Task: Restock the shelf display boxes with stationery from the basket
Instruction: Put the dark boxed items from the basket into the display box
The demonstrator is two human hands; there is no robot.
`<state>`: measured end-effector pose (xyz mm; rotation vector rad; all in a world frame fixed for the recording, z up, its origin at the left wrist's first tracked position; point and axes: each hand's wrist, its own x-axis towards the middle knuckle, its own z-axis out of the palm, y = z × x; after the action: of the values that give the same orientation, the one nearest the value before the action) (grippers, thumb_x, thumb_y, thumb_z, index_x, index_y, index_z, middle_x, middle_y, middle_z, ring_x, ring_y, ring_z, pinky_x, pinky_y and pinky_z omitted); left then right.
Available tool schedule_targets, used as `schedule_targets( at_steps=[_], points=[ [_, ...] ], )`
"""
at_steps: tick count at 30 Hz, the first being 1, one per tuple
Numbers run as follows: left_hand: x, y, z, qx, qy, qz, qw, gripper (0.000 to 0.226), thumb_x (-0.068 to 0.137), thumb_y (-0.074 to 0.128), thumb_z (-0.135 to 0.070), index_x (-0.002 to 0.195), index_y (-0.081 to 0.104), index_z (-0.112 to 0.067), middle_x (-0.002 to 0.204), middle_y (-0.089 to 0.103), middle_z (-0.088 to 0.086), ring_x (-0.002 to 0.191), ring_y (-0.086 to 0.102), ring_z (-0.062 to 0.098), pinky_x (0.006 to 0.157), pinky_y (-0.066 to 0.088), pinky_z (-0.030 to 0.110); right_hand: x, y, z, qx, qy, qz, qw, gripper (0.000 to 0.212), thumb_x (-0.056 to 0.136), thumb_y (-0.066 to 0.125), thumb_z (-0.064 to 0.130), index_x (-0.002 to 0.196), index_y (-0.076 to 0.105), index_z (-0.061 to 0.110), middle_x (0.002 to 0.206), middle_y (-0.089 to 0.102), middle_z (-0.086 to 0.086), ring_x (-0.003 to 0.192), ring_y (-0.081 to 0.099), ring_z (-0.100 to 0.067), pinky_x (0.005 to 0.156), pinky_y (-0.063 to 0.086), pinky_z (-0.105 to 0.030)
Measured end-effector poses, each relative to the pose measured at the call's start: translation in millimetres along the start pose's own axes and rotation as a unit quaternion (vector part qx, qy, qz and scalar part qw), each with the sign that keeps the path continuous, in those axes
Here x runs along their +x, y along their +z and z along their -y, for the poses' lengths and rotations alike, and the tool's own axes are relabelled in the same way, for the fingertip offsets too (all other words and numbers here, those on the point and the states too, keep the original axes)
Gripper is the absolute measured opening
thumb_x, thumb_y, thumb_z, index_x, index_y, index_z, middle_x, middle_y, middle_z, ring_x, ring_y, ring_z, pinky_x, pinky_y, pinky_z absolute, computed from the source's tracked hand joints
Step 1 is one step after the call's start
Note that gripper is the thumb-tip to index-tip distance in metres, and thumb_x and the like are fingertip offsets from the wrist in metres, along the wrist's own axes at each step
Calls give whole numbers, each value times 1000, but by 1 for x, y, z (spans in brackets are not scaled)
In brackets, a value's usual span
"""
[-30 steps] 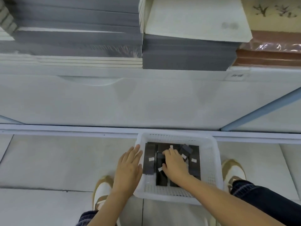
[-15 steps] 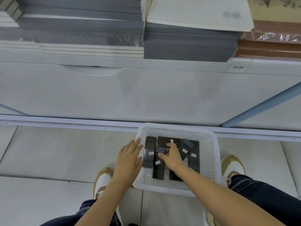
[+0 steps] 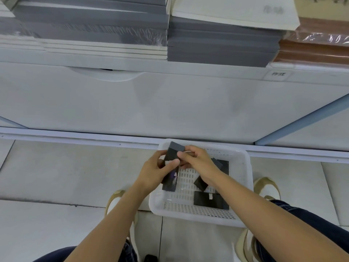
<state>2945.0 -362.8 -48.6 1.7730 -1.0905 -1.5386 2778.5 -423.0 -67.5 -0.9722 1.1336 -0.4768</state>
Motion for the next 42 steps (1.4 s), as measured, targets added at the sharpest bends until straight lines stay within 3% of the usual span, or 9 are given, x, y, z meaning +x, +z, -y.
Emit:
schedule_targets(
  at_steps=[5, 11, 19, 24, 27, 33, 36, 39, 42],
  points=[
    [-1, -12, 18, -66, 3, -27, 997, 13, 96, 59, -20, 106, 59, -13, 77, 73, 7, 64, 70, 20, 62, 57, 24, 3, 15, -6, -61, -14, -10, 998, 26, 96, 58, 23, 119, 63, 14, 103, 71, -4, 92, 69, -20, 78, 57, -25],
    [2, -23, 46, -82, -35, -149, 985, 5, 97, 57, -21, 98, 55, -17, 73, 68, 5, 62, 64, 15, 56, 53, 19, 0, 17, -56, -125, 160, -35, 978, 36, 95, 59, 25, 125, 45, 12, 113, 59, -7, 95, 61, -16, 77, 51, -23],
    [5, -22, 51, -78, -19, -129, 988, 4, 97, 56, -22, 101, 55, -22, 72, 66, 1, 61, 61, 9, 59, 55, 19, 17, 51, -78, -131, 156, -88, 975, 20, 93, 61, 22, 110, 62, 11, 107, 67, -4, 93, 64, -14, 76, 54, -26],
    [8, -17, 50, -35, -39, -176, 983, 8, 99, 53, -25, 94, 55, -19, 77, 68, 5, 68, 64, 17, 64, 54, 26, 16, 44, -68, -176, 151, -60, 971, 6, 96, 56, 24, 93, 53, 21, 87, 57, 7, 78, 55, -3, 61, 42, -15],
    [8, -16, 46, -24, -35, -200, 979, 12, 98, 53, -26, 89, 58, -20, 78, 67, 3, 73, 65, 20, 70, 55, 31, 5, 25, -54, -147, 128, -20, 981, 27, 97, 55, 27, 121, 50, 17, 111, 58, 1, 101, 57, -13, 81, 47, -23],
    [-4, -6, 8, -171, -13, -150, 974, 23, 96, 57, -34, 100, 64, -12, 83, 73, 5, 76, 72, 21, 58, 54, 19, -21, 6, 1, -27, 48, 55, 997, 25, 98, 54, 27, 120, 61, 18, 117, 67, -4, 110, 64, -17, 97, 51, -36],
    [-16, 3, -20, -292, 12, -28, 956, 32, 93, 61, -34, 114, 65, -9, 103, 75, 11, 94, 72, 25, 71, 58, 27, -33, 13, 30, -7, 0, 76, 997, 24, 99, 53, 26, 118, 64, 17, 113, 70, -3, 109, 66, -17, 93, 53, -36],
    [-26, 6, -45, -372, 7, -35, 927, 42, 86, 66, -30, 119, 64, -4, 112, 71, 17, 104, 68, 31, 87, 56, 40, -49, 23, 57, -39, -60, 55, 996, 13, 98, 56, 25, 99, 69, 25, 95, 72, 5, 92, 68, -9, 73, 53, -19],
    [-38, 2, -70, -402, 9, -52, 914, 32, 92, 63, -20, 118, 63, -2, 110, 72, 17, 98, 70, 27, 78, 58, 34, -61, 27, 78, -44, -117, 9, 992, 23, 95, 60, 21, 118, 64, 21, 93, 68, -5, 86, 66, -15, 70, 52, -19]
  ],
)
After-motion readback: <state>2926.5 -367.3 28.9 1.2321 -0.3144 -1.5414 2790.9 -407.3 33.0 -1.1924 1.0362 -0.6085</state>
